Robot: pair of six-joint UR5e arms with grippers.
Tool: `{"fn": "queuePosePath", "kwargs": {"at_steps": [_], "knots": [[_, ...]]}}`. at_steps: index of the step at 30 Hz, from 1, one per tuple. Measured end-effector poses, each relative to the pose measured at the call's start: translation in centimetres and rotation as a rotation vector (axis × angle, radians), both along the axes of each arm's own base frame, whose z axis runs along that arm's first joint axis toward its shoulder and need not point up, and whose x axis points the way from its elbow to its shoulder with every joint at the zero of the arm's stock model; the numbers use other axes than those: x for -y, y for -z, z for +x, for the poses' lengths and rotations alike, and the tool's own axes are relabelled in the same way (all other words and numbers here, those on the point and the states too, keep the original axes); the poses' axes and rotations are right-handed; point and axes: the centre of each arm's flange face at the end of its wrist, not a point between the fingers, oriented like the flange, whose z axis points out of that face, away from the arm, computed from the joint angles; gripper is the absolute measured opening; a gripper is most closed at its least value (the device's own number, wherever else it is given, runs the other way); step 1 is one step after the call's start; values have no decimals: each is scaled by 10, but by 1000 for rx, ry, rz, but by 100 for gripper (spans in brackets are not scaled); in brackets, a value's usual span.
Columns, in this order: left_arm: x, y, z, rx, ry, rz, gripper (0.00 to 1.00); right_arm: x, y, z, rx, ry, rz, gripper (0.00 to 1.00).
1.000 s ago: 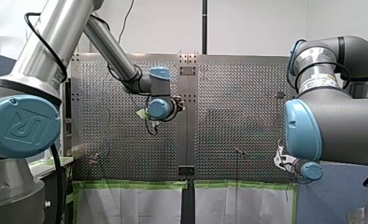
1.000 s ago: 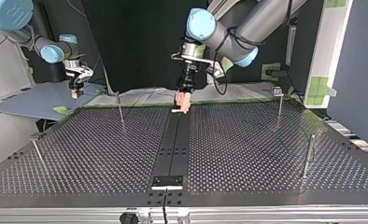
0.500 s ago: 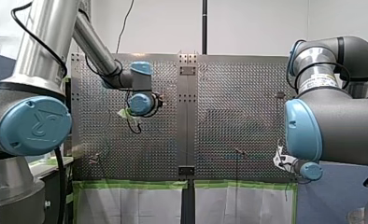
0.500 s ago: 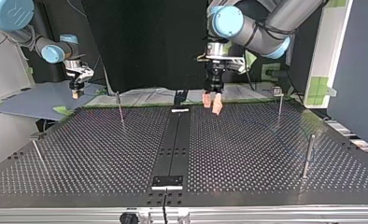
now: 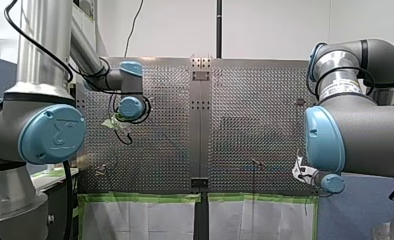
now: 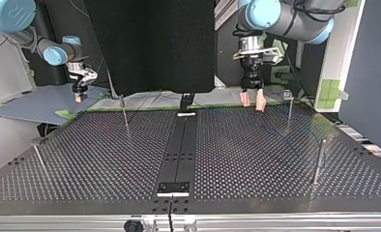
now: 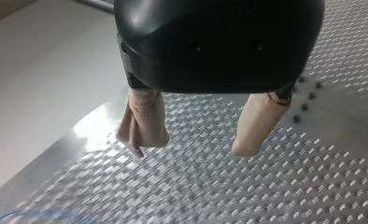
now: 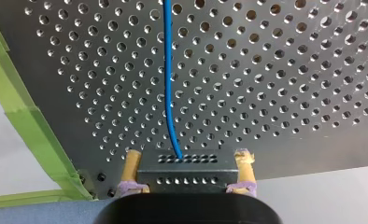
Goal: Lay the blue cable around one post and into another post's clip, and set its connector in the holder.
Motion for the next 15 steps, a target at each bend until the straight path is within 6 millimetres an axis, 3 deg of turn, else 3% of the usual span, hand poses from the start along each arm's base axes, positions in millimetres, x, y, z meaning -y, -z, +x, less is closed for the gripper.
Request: {"fn": "queuePosePath", "kwargs": {"at_steps": [8,15], "knots": [[-35,2,-10,4,-68,-35,100,0,0,1,0,-1,2,2],[-61,0,10,14,-127,-44,100,0,0,2,0,-3,0,2]]}}
